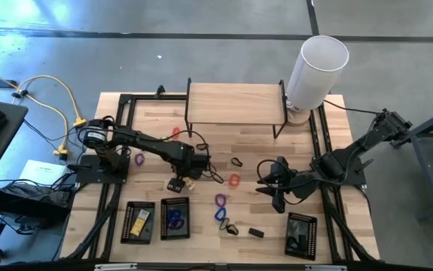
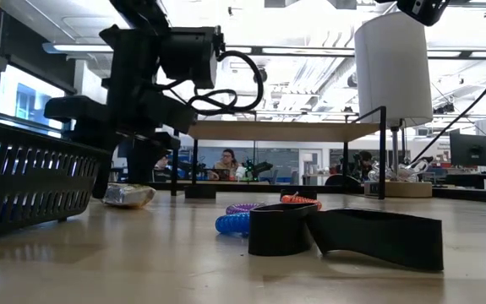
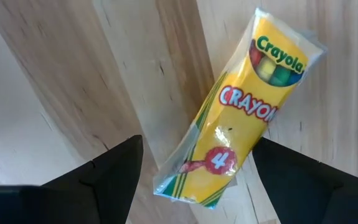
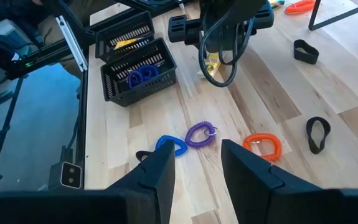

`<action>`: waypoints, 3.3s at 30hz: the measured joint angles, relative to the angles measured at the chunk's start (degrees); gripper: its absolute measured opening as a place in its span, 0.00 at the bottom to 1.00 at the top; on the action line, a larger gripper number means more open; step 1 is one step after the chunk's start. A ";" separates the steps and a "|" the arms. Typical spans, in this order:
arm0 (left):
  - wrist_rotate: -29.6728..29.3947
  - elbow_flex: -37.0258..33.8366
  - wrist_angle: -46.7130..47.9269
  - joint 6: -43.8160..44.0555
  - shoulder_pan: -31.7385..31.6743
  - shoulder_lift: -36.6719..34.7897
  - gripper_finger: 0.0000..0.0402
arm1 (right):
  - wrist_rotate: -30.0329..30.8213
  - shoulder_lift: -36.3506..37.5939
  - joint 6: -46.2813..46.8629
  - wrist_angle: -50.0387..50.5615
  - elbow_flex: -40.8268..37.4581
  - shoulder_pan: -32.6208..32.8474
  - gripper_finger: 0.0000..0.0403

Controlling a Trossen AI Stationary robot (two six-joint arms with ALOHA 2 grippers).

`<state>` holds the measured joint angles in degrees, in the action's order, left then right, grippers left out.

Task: Pick & Place Office Desk Supplies
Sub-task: Put the crayon box into the left black basket, then put the black rubber band into the right black basket

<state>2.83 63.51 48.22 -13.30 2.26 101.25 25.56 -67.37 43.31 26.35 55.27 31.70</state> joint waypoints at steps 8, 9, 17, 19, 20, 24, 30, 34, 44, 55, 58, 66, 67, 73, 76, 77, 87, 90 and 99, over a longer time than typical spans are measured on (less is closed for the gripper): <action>0.26 0.00 -0.06 0.74 -0.31 -0.04 0.64 | 0.00 0.00 -0.02 0.00 0.00 0.00 0.29; 0.24 0.00 -0.04 0.79 -0.31 -0.04 0.62 | 0.00 0.00 -0.02 0.00 0.00 0.00 0.29; -2.34 0.00 -0.47 1.31 -0.33 -0.04 0.48 | -0.04 0.00 -0.02 0.00 0.00 0.00 0.29; -2.36 0.00 -0.58 1.31 -0.33 -0.04 0.44 | -0.04 0.00 -0.02 0.00 0.00 0.00 0.29; -2.36 0.00 -0.58 1.31 -0.33 -0.04 0.43 | -0.05 -0.01 -0.02 0.00 0.00 -0.05 0.29; -2.36 0.00 -0.74 1.49 -0.33 -0.04 0.34 | -0.48 -0.02 -0.02 0.00 0.00 -0.67 0.29; -2.36 0.04 -0.52 5.94 -0.67 -0.11 0.25 | -0.80 -0.02 -0.02 0.00 0.00 -1.11 0.29; -2.71 0.28 3.25 8.64 -0.66 -0.68 0.23 | -1.08 -0.02 -0.02 0.02 0.00 -1.11 0.29; 3.53 6.72 25.18 19.66 4.49 -9.49 0.23 | -1.07 -0.02 -0.05 0.02 0.00 -1.11 0.29; 18.43 12.35 36.83 64.15 17.25 -21.35 0.23 | -0.50 -0.02 -1.55 -0.22 0.00 -1.11 0.29; 17.18 12.35 36.72 76.76 23.13 -22.72 0.23 | -0.48 -0.02 -2.17 -0.22 0.00 -1.11 0.29; 4.35 11.95 27.54 100.99 40.20 -22.69 0.23 | -0.18 -0.02 -4.08 -0.35 0.00 -0.96 0.29; 1.57 11.61 26.88 103.92 42.07 -22.69 0.23 | -0.17 -0.02 -4.39 -0.43 0.00 -0.96 0.29; -1.21 7.39 27.12 123.60 50.71 -22.69 0.23 | -0.17 -0.02 -4.25 -0.44 0.00 -0.96 0.29; -2.15 3.71 23.11 134.25 54.50 -22.67 0.23 | -0.37 -0.02 -3.92 -0.44 0.00 -0.96 0.29; -3.41 2.50 20.54 136.51 55.60 -22.67 0.23 | -0.44 -0.02 -3.58 -0.44 0.00 -0.96 0.29; -10.99 -4.87 8.11 145.72 58.45 -22.64 0.25 | -0.59 -0.02 -2.60 -0.46 0.00 -0.96 0.29; -11.02 -5.71 7.85 146.70 58.45 -22.64 0.29 | -0.59 -0.02 -2.60 -0.46 0.00 -0.96 0.29; -9.23 -5.88 7.07 146.34 57.12 -22.64 0.40 | -0.63 -0.04 -2.58 -1.73 0.00 -0.96 0.29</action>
<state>-6.40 57.63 55.29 133.04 59.38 78.61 24.93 -67.42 40.73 24.62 55.27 30.74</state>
